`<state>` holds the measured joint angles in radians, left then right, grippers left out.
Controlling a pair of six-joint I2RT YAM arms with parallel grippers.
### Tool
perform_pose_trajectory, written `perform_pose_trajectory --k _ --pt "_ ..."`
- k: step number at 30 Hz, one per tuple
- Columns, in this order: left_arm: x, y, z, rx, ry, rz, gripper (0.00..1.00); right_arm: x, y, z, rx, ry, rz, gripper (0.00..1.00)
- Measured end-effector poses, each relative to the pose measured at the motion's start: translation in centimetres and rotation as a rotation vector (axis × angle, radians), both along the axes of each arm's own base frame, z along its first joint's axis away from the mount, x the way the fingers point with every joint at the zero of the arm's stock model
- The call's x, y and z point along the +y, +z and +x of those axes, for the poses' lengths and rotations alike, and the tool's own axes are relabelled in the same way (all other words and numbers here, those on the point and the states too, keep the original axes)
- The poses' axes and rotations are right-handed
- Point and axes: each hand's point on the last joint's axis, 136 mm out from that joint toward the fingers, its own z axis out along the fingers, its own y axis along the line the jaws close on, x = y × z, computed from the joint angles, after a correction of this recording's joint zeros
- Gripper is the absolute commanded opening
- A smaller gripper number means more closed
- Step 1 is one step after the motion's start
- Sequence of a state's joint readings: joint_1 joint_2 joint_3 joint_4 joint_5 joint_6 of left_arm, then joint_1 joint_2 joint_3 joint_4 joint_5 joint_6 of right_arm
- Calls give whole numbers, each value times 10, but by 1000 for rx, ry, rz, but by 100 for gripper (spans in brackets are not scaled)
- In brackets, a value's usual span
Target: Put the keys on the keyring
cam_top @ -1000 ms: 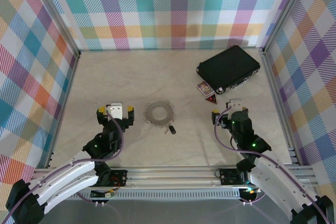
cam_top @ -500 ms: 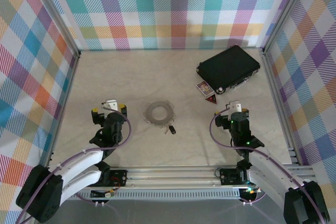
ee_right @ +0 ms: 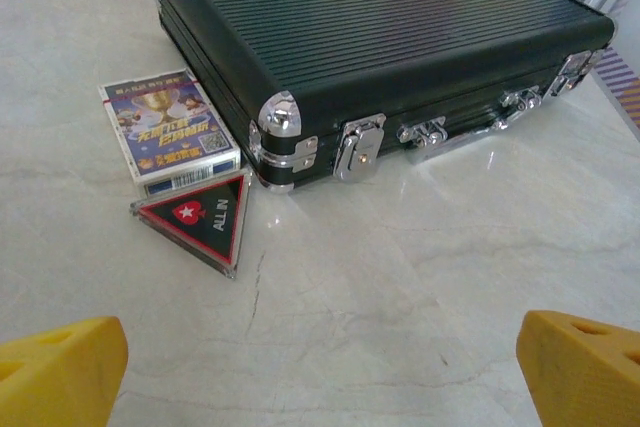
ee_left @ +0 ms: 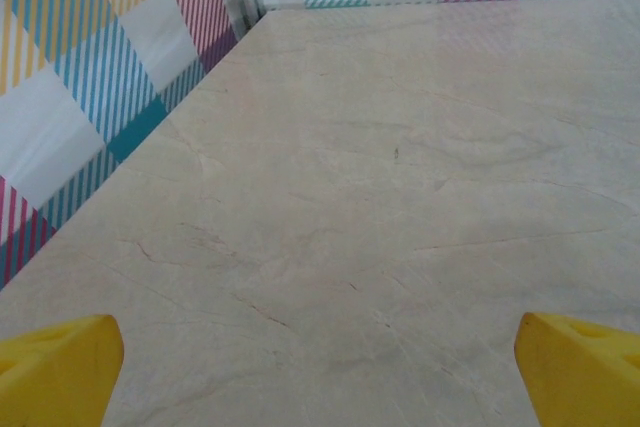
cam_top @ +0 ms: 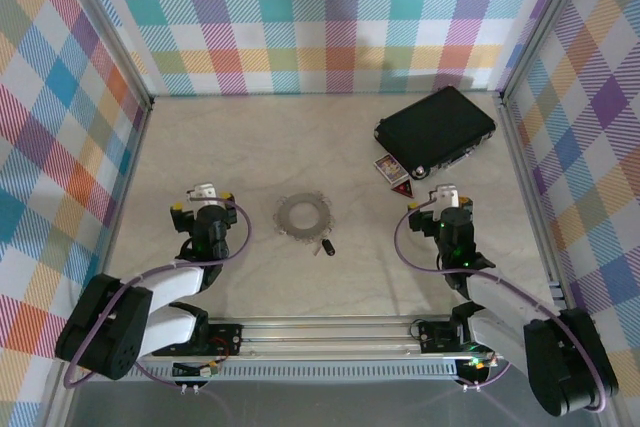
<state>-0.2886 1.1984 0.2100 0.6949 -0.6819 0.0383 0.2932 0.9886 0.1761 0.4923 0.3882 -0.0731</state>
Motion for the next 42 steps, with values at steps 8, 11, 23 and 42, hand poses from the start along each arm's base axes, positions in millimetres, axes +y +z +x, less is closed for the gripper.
perform_pose_trajectory --k 8,11,23,42 --pt "0 -7 23 -19 -34 -42 100 -6 -1 15 -30 -3 21 99" --pt "-1 -15 32 -29 -47 -56 100 -10 -2 22 -37 -6 35 99" --pt "-16 -16 57 -45 -138 -96 100 -17 7 51 -79 -4 99 99" --pt "-9 -29 70 19 -149 -146 100 -41 -7 88 -53 -106 189 99"
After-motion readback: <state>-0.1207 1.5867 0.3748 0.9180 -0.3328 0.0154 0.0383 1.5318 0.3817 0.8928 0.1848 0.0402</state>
